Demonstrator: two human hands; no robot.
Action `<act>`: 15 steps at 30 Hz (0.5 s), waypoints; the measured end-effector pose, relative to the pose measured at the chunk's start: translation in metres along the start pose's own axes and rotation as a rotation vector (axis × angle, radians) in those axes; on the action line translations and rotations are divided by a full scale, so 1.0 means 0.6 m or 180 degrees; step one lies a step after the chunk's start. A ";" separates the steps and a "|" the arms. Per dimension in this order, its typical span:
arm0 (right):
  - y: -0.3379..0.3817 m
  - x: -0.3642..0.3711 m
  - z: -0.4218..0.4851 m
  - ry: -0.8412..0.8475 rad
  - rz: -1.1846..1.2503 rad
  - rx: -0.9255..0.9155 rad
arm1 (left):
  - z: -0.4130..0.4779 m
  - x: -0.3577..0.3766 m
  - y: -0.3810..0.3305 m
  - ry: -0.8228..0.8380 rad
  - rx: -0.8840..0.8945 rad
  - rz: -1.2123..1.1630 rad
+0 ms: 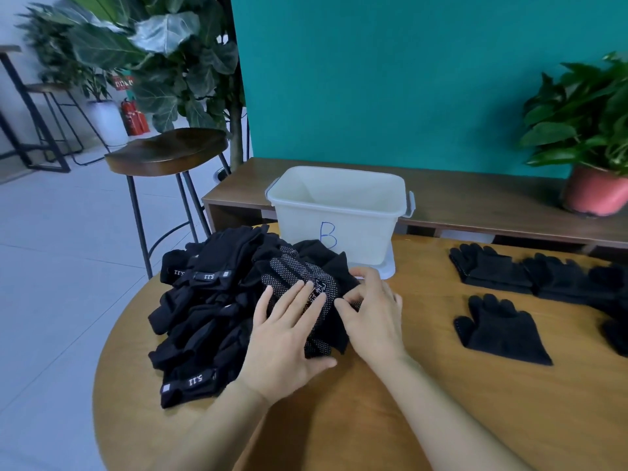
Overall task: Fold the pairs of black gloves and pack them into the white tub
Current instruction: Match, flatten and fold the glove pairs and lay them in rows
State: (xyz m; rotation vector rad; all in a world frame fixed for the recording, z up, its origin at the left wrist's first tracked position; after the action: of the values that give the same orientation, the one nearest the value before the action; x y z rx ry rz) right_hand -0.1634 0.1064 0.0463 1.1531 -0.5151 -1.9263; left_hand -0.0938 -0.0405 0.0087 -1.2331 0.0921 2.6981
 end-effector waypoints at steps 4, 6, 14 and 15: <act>0.030 -0.038 -0.019 -0.0059 0.0570 0.0463 | 0.007 -0.039 -0.052 -0.0461 -0.0237 -0.0119; 0.046 -0.067 -0.030 -0.0081 0.0657 0.0524 | 0.011 -0.064 -0.070 -0.0783 -0.0344 -0.0317; 0.058 -0.207 -0.066 -0.0227 0.0457 0.0515 | 0.048 -0.161 -0.124 -0.1205 -0.0262 -0.0657; 0.056 -0.223 -0.071 -0.0265 0.0429 0.0459 | 0.052 -0.168 -0.135 -0.1153 -0.0254 -0.0711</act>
State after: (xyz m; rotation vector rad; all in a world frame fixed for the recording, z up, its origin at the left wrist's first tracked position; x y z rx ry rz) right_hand -0.0783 0.1973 0.1191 1.1019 -0.7684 -1.8506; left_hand -0.0375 0.0296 0.1068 -0.7042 -0.1904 2.6944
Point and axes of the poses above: each hand's wrist, its own z-axis towards the middle knuckle, its own x-axis out of the palm, y = z × x, the point moved 3 cm from there along z, towards the middle knuckle, and after that the axes turned 9 degrees about -y, right-handed, at the moved point
